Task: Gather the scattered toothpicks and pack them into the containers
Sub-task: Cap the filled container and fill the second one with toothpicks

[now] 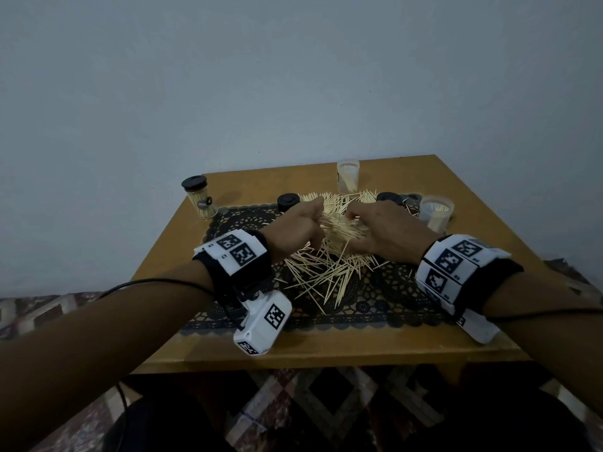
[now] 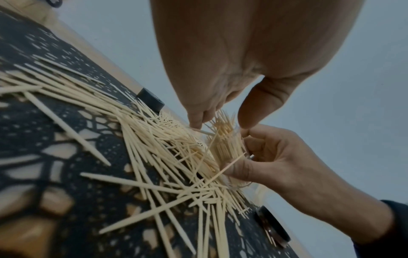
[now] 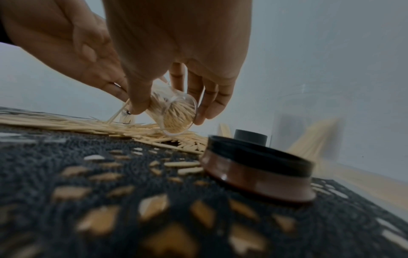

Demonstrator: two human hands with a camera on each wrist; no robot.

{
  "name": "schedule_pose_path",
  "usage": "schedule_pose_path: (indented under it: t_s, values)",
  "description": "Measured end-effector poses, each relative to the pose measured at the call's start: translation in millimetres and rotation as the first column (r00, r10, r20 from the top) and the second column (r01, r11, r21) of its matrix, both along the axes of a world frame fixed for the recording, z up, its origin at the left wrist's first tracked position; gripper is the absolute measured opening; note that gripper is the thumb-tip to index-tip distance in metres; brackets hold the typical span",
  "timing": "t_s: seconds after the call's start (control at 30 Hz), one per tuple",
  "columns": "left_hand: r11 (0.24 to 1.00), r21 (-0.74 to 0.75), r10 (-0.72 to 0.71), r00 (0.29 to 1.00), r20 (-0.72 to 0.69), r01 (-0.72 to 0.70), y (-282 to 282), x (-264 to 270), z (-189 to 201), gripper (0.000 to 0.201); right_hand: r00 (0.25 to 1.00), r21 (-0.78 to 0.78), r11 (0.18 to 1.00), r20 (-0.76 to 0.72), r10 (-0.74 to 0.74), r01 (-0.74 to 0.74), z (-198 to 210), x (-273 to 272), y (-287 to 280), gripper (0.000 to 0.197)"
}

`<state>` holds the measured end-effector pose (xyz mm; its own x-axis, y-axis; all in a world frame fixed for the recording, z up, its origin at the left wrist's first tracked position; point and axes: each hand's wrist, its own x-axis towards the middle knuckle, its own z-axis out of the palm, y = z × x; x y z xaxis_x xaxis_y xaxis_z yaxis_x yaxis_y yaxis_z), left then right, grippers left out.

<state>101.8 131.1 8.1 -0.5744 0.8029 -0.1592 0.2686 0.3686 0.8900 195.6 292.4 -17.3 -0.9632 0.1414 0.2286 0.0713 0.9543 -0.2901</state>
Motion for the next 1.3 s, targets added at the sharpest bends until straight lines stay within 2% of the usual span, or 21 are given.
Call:
schedule_pose_path:
  t_s: [0.13, 0.27, 0.43, 0.53, 0.6, 0.63, 0.73, 0.83, 0.93, 1.1, 1.2, 1.3]
  values:
    - [1.000, 0.017, -0.017, 1.000, -0.018, 0.017, 0, 1, 2, 0.086, 0.999, 0.026, 0.999, -0.027, -0.028, 0.028, -1, 1, 2, 0.045]
    - [0.999, -0.016, -0.033, 0.998, -0.059, 0.032, 1, 4, 3, 0.093, 0.999, 0.000, 0.999, 0.001, 0.044, -0.044, 0, -1, 0, 0.044]
    - [0.998, -0.042, -0.050, 0.992, -0.114, 0.045, 6, 5, 5, 0.084, 1.000, 0.067, 0.998, -0.030, 0.009, -0.007, -3, -2, -2, 0.044]
    - [0.999, 0.004, -0.046, 0.994, -0.100, 0.047, 5, 4, 6, 0.069, 0.998, 0.045, 0.999, -0.057, 0.010, -0.007, -4, -2, -2, 0.045]
    - [0.999, 0.037, 0.005, 0.992, -0.123, -0.001, 4, 0, 4, 0.074, 0.997, 0.046, 0.999, -0.080, 0.006, -0.002, -5, -3, -2, 0.047]
    - [0.998, 0.050, 0.038, 0.986, -0.161, -0.030, 3, -2, 2, 0.072, 0.996, 0.044, 0.999, -0.086, -0.003, 0.007, -6, -4, -1, 0.047]
    - [0.996, 0.014, 0.091, 0.931, -0.354, -0.093, -3, -12, -6, 0.050, 0.995, 0.045, 0.999, -0.098, -0.024, 0.029, -7, -4, 3, 0.048]
    - [0.993, -0.121, -0.050, 0.887, -0.460, -0.007, -9, -16, -11, 0.042, 0.996, 0.025, 1.000, -0.090, -0.011, 0.013, -4, -2, 4, 0.045]
    - [0.987, -0.146, -0.133, 0.881, -0.455, 0.074, -10, -15, -11, 0.043, 0.997, -0.034, 0.999, -0.074, 0.037, -0.039, -3, -2, 3, 0.044]
    - [0.998, -0.034, -0.067, 0.945, -0.319, 0.059, -8, -16, -8, 0.043, 0.999, -0.038, 0.999, -0.046, 0.029, -0.031, -4, -3, 2, 0.045]
    - [0.992, -0.008, -0.126, 0.963, -0.238, 0.128, -8, -12, -8, 0.046, 0.998, -0.054, 0.998, -0.042, 0.040, -0.042, -4, -4, 3, 0.043]
    - [0.996, 0.009, -0.083, 0.979, -0.187, 0.087, -6, -11, -8, 0.046, 0.998, -0.060, 0.997, -0.043, 0.040, -0.042, -4, -2, 3, 0.042]
